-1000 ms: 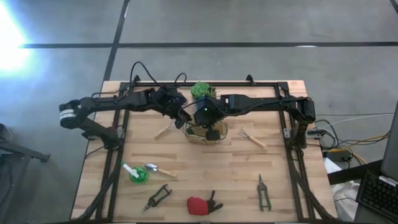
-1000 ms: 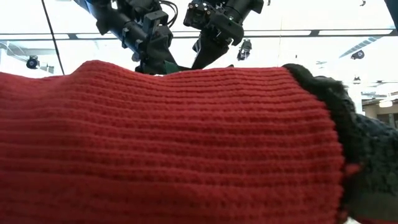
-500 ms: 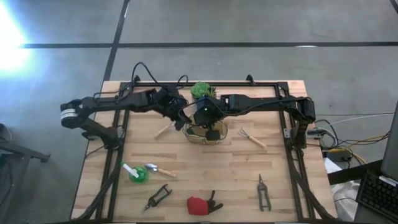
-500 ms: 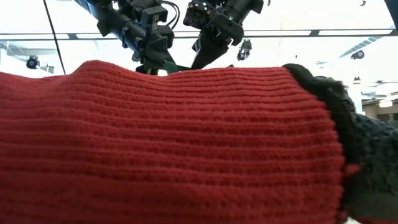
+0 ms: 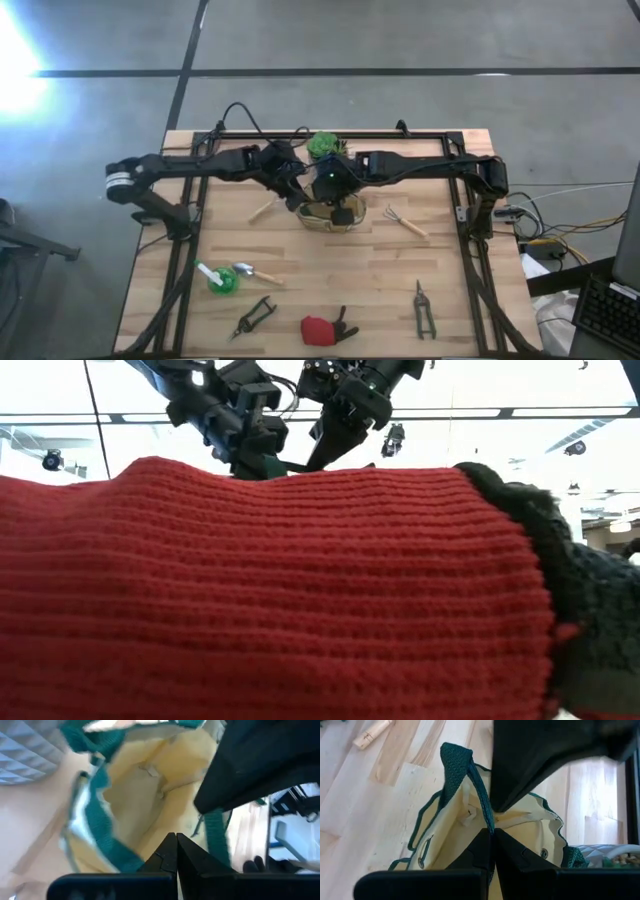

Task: Pick & Place Garden tools in Gardening bag
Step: Prepare the gardening bag

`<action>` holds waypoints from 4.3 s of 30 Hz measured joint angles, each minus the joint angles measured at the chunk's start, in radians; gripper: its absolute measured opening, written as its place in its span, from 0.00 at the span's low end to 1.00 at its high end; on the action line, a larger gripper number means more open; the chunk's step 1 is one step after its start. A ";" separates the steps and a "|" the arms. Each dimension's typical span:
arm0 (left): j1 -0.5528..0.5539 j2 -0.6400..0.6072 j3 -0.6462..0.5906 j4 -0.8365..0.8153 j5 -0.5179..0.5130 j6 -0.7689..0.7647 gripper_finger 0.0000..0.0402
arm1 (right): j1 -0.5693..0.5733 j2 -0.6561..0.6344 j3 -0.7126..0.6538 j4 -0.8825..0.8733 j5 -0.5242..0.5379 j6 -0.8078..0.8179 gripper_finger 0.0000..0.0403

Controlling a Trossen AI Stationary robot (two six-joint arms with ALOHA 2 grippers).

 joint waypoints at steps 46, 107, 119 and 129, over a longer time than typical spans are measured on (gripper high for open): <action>-0.035 0.132 0.170 -0.106 0.122 0.122 0.00 | 0.037 -0.055 0.000 -0.018 -0.041 0.049 0.41; -0.307 0.130 0.212 -0.203 -0.099 0.242 0.00 | -0.038 -0.785 -0.837 0.333 0.064 0.352 0.29; -0.302 0.115 0.231 -0.181 -0.239 0.328 0.00 | -0.038 -0.785 -0.837 0.334 0.063 0.349 0.28; -0.318 0.085 0.258 -0.179 -0.348 0.381 0.00 | -0.038 -0.785 -0.838 0.333 0.063 0.350 0.28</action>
